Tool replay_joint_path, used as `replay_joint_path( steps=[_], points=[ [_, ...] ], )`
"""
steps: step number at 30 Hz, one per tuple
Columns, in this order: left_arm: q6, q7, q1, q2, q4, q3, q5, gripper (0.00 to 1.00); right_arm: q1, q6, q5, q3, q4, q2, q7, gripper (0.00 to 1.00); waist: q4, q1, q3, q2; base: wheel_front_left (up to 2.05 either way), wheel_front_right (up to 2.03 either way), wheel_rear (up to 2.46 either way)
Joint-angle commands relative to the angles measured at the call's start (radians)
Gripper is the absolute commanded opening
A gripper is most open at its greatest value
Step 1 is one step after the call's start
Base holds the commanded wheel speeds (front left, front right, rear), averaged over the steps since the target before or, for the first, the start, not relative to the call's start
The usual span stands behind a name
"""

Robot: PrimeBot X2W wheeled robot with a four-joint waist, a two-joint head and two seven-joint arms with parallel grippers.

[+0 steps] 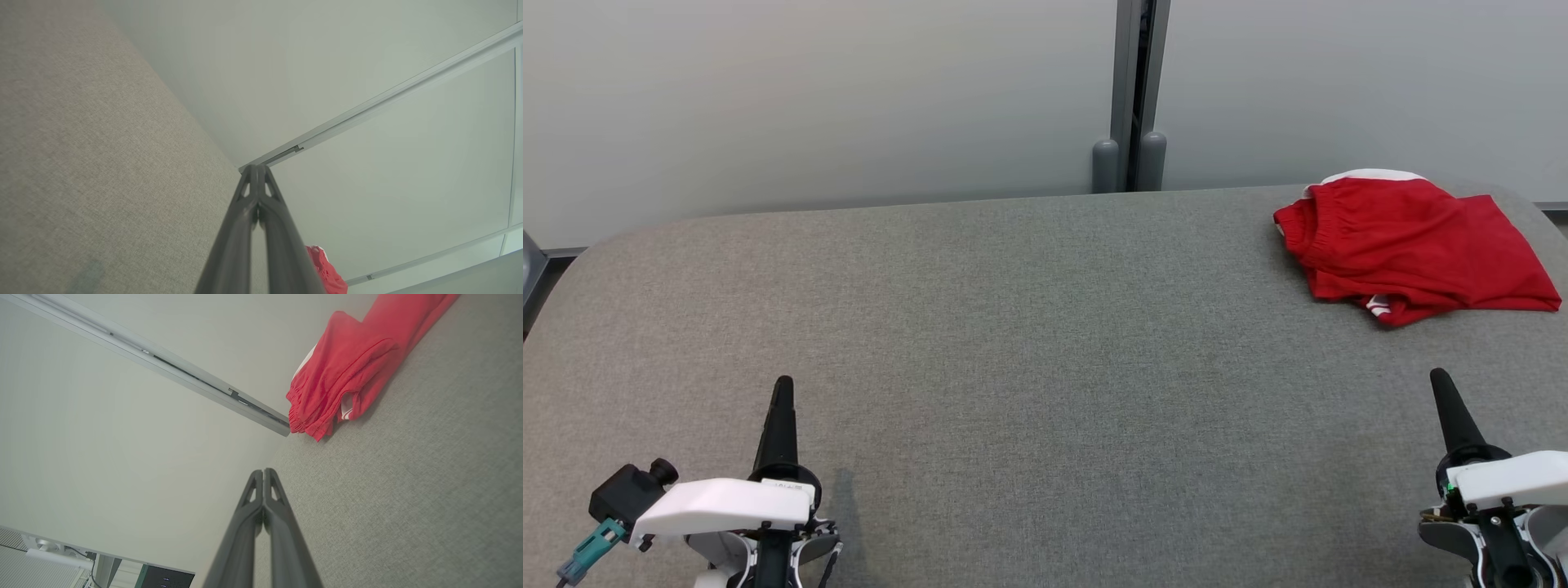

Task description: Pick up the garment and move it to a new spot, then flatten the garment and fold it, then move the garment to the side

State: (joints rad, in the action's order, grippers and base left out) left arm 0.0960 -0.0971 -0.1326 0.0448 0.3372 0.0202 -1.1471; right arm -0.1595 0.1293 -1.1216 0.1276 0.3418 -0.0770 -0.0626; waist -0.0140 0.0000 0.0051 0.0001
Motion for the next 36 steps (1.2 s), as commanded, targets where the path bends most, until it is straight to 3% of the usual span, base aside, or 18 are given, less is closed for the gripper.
replay_joint_path(
  steps=[1, 36],
  points=[
    [0.008, 0.002, -0.025, 0.005, -0.003, -0.004, -0.026, 0.00, -0.026, 0.002, -0.023, 0.013, -0.002, -0.007, -0.011, 0.00, 0.000, 0.0000, 0.000, -0.0001, 0.00, 0.00, 0.00],
    [0.027, 0.058, -0.083, 0.007, 0.018, -0.007, -0.323, 0.00, -0.073, 0.002, -0.298, 0.092, 0.032, 0.012, -0.118, 0.00, 0.008, 0.0000, 0.003, -0.0001, 0.00, 0.00, 0.00]
  ],
)
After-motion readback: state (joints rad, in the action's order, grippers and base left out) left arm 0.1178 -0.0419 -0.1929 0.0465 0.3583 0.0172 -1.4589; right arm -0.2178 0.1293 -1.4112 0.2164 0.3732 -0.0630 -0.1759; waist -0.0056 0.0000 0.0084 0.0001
